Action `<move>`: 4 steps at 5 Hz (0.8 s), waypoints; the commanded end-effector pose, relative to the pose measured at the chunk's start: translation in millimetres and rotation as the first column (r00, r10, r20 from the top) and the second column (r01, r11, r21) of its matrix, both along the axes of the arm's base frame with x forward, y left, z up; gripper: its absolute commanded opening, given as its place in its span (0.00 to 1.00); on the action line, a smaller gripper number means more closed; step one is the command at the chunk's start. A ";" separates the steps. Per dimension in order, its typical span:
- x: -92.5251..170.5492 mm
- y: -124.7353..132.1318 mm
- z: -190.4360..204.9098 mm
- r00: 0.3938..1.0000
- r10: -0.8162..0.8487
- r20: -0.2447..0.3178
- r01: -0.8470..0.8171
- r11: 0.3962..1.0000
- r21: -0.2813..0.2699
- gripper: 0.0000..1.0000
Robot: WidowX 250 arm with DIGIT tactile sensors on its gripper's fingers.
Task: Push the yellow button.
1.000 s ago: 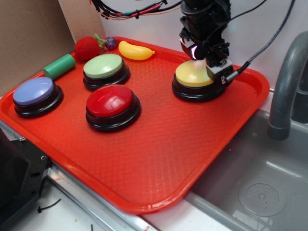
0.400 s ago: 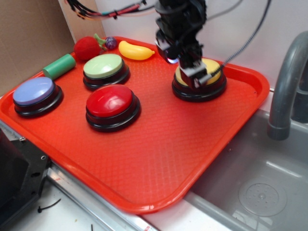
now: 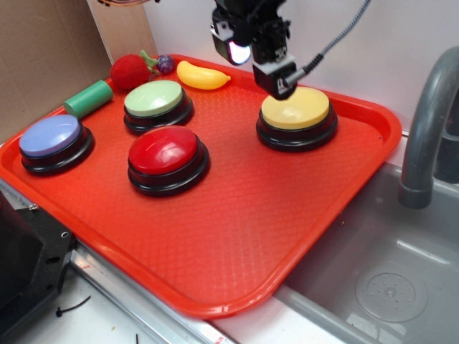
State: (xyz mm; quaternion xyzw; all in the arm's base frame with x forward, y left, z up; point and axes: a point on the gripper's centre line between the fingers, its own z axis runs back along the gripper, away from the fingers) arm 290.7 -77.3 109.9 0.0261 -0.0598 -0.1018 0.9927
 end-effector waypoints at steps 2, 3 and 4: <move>-5.1 7.2 55.7 0.993 0.091 0.078 -0.085 0.993 -0.082 1.00; -8.3 6.2 61.5 0.993 0.096 0.075 -0.090 0.992 -0.084 1.00; -12.6 4.7 68.1 0.992 0.104 0.068 -0.097 0.991 -0.091 1.00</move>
